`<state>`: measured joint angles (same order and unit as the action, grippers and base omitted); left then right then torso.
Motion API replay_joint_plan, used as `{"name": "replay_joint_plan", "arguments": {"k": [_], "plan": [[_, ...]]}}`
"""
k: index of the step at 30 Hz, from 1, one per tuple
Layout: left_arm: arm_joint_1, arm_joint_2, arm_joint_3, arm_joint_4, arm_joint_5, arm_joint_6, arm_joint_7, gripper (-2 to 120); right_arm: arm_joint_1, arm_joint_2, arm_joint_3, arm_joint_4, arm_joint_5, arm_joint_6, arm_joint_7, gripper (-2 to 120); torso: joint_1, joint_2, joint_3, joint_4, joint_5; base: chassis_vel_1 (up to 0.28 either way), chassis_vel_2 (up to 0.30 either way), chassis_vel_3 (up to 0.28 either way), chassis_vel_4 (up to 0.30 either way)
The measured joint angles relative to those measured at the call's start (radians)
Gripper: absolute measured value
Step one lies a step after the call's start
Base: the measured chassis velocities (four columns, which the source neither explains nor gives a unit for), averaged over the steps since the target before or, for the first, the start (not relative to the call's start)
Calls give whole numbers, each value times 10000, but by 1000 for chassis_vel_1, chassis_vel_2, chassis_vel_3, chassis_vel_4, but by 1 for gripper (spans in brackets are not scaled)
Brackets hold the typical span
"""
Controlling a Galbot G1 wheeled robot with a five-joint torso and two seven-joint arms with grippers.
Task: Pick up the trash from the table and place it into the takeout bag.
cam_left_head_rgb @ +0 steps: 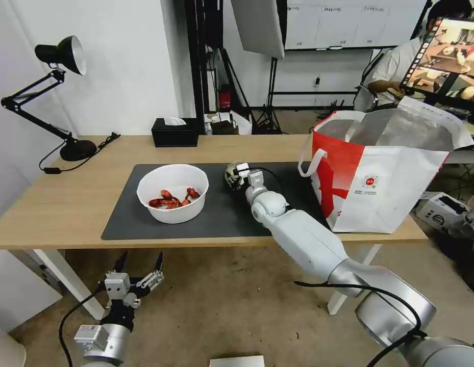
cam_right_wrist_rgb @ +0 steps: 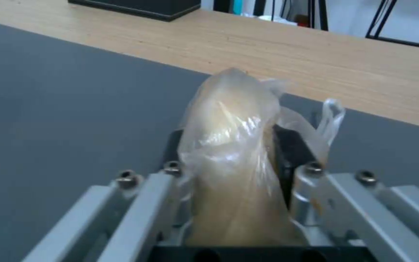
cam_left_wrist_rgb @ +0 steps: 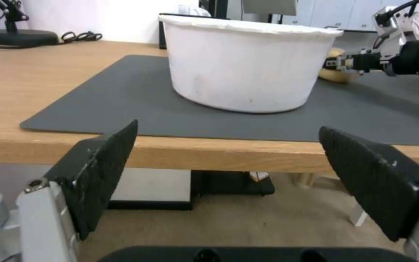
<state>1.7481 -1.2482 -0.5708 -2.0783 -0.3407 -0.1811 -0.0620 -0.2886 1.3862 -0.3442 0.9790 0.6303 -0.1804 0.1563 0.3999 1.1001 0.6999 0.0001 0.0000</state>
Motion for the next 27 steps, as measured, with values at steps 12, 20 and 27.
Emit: {"name": "replay_joint_plan", "arguments": {"k": [12, 20, 27], "plan": [[-12, -19, 71, 15, 16, -17, -25, 100, -37, -349, -5, 472, 419, -190, 134, 6, 0, -1, 1, -1, 0, 0, 0, 0, 0], [37, -8, 23, -91, 30, -31, -52, 100, -406, -1421, 31, 2719, 613, -198, 580, 5, 1, 0, 1, -3, 1, 0, 0, 0, 0], [64, -64, 62, -121, 97, -44, -59, 100, -879, -2358, 134, 4919, 484, -63, 1022, 5, 0, 0, 1, -1, 1, 0, 0, 0, 0]]}}
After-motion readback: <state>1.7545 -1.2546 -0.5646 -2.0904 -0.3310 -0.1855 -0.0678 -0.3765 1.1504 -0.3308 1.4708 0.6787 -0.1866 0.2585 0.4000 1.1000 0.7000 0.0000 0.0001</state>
